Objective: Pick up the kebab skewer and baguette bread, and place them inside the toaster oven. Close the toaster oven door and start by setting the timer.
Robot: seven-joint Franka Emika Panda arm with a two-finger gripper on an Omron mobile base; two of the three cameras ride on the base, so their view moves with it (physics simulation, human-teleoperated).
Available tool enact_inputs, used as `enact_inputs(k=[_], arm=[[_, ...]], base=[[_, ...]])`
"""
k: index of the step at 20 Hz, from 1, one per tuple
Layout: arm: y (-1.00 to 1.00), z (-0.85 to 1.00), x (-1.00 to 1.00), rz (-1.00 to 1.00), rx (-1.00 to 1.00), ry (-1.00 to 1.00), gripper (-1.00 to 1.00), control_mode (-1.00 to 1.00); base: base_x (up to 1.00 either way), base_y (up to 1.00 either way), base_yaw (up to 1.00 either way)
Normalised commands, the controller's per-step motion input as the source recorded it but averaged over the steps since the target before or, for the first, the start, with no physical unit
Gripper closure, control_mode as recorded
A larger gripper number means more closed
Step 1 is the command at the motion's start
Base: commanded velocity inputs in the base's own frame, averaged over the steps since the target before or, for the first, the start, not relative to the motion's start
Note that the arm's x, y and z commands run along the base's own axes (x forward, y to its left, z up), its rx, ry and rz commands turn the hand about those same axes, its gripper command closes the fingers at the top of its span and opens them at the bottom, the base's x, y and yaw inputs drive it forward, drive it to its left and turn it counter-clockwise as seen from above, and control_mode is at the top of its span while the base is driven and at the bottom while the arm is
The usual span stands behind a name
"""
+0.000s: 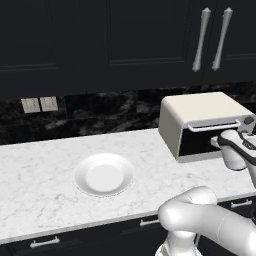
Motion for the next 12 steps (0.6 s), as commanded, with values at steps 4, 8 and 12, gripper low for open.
enact_inputs(k=[4,8,12], arm=[[0.02,0.00,0.03,0.00,0.00,0.02,-1.00,-1.00],[-0.25,0.00,-0.23,0.00,0.00,0.00,-1.00,-1.00],[-0.46,0.00,-0.41,0.00,0.00,0.00,-1.00,-1.00]], base=[[0.00,0.00,0.00],[0.00,0.00,0.00],[0.00,0.00,0.00]])
